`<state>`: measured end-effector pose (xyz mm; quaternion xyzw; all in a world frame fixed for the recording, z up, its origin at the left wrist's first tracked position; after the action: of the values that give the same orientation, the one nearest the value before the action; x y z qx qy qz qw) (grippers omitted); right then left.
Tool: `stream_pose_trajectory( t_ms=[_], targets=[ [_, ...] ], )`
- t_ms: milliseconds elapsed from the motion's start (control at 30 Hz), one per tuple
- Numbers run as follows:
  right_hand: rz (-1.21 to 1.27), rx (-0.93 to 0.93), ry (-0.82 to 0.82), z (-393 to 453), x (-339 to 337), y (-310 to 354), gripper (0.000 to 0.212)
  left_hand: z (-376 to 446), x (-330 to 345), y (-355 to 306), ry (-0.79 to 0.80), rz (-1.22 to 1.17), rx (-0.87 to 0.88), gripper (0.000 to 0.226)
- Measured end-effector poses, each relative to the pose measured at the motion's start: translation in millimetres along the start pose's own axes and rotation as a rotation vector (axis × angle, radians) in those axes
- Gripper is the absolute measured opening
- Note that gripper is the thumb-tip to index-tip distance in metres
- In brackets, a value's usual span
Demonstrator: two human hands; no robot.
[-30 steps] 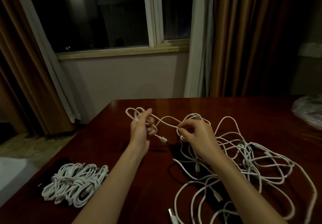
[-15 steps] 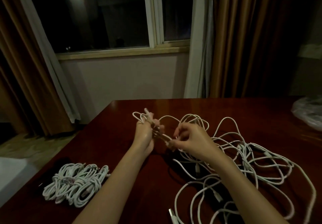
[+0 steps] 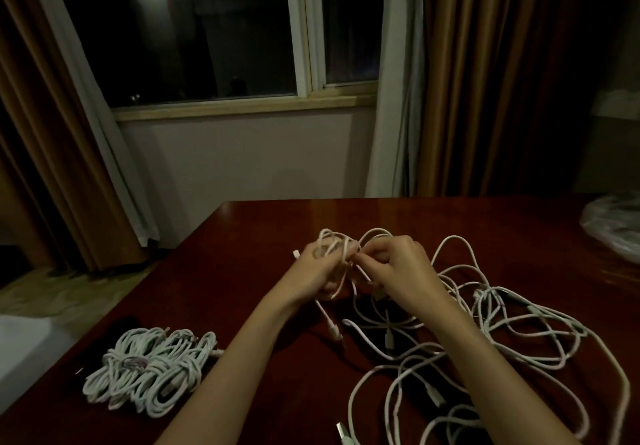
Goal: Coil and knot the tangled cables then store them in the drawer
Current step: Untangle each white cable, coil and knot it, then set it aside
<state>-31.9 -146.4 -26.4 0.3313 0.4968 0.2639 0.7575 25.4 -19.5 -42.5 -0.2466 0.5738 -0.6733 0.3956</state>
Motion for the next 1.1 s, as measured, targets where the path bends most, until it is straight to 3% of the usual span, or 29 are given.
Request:
stream_pose_trajectory(
  t_ms=[100, 167, 300, 400, 467, 533, 600, 700, 833, 1000, 1100],
  targets=[
    [0.159, 0.067, 0.007, 1, -6, -2, 0.009, -5, 5, 0, 0.113, -0.050, -0.096, 0.031],
    [0.315, 0.117, 0.103, 2, -6, -4, 0.015, -6, 0, 0, 0.083, -0.134, -0.129, 0.026],
    [0.374, 0.137, 0.220, 2, -4, -6, 0.019, -1, -13, 4, -0.112, -0.469, -0.117, 0.025],
    [0.313, 0.142, 0.251, 2, -5, -9, 0.017, 4, -30, 4, -0.327, -0.740, -0.002, 0.027],
    [0.306, 0.149, 0.251, 2, -5, -11, 0.016, 6, -38, 6, -0.427, -0.800, 0.054, 0.029],
    [0.332, 0.146, 0.193, 2, -7, -12, 0.013, 6, -35, 7, -0.429, -0.702, 0.065, 0.025],
    [0.430, 0.140, 0.106, 1, -9, -9, 0.012, 3, -20, 5, -0.321, -0.526, 0.062, 0.017],
    [0.559, 0.127, 0.031, 0, -11, -5, 0.010, 1, 2, 0, -0.155, -0.322, 0.043, 0.028],
    [0.575, 0.074, -0.056, -1, -19, 0, 0.009, 1, 0, -4, -0.146, -0.203, 0.090, 0.017],
    [0.639, 0.035, -0.058, -4, -18, 9, 0.013, -2, 10, 1, -0.027, -0.136, 0.088, 0.023],
    [0.702, 0.040, -0.061, -3, -17, 7, 0.012, 0, 11, 0, -0.070, -0.138, 0.125, 0.010]
  ],
)
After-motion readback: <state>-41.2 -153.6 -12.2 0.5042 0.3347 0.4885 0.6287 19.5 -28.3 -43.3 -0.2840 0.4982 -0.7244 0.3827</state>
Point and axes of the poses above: each hand's wrist, its own z-axis towards the middle knuckle, its own x-axis out of the palm, y = z × x, the point moved 4 cm from there along z, towards the middle knuckle, and after that the axes turned 9 degrees about x, right-handed, at the moved point
